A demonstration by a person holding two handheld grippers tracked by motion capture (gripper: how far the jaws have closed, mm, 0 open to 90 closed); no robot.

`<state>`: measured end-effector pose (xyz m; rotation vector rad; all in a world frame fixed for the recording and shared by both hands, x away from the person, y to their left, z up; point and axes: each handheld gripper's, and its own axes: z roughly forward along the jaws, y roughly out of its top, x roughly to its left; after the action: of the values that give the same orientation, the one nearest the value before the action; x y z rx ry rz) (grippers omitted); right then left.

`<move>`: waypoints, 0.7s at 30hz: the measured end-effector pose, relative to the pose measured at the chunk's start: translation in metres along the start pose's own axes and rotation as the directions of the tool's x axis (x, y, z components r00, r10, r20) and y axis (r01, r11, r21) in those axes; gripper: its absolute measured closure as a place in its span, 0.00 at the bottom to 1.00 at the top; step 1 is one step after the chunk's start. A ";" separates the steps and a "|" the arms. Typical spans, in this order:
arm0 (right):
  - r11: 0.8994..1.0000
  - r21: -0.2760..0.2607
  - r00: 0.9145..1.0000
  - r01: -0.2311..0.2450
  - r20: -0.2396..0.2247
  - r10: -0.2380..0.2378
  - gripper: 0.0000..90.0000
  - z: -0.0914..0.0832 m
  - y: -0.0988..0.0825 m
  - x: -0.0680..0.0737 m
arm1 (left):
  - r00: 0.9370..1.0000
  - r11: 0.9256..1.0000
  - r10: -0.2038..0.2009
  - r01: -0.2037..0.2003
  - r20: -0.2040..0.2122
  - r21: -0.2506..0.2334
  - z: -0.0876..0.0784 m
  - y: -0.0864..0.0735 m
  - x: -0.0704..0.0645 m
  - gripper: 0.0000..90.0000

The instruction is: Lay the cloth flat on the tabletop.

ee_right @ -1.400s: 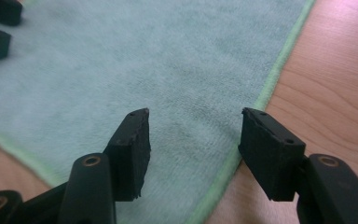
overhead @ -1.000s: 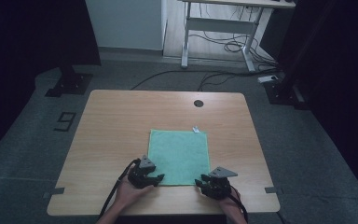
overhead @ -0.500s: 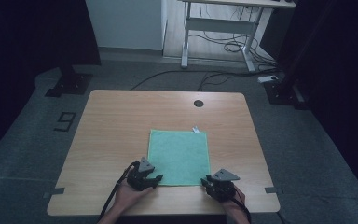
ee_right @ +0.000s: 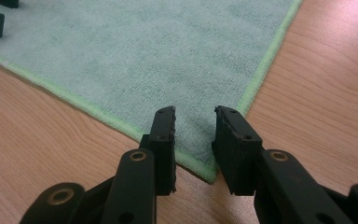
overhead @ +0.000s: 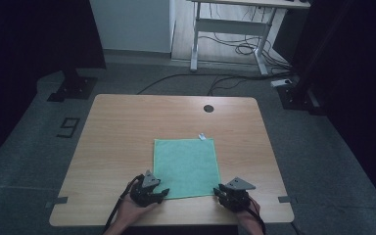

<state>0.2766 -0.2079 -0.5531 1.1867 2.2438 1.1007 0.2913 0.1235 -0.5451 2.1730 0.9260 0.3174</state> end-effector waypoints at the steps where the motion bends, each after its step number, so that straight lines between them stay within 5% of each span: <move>1: 1.000 0.002 1.000 -0.007 -0.001 0.007 0.75 0.000 0.001 0.000 | 1.000 1.000 -0.005 0.005 0.010 0.014 0.000 0.004 0.003 0.52; 6: 1.000 -0.024 1.000 -0.004 -0.020 0.003 0.70 0.001 0.014 0.007 | 1.000 0.999 -0.026 0.026 -0.009 -0.019 0.002 0.029 0.022 0.51; 12: 1.000 -0.029 0.998 0.011 -0.067 -0.013 0.66 0.031 0.043 0.022 | 0.995 0.997 -0.071 0.072 -0.073 0.003 0.034 0.064 0.062 0.51; 16: 1.000 -0.018 0.997 0.009 -0.079 -0.010 0.61 0.052 0.053 0.030 | 0.988 0.992 -0.114 0.119 -0.108 0.047 0.051 0.070 0.082 0.52; 21: 0.999 0.014 0.998 0.043 -0.055 -0.042 0.56 0.066 0.053 0.039 | 0.988 0.992 -0.090 0.100 -0.128 0.072 0.057 0.073 0.086 0.51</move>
<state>0.3229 -0.1275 -0.5517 1.1218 2.3113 1.1144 0.4172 0.1192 -0.5369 2.1916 1.1257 0.3795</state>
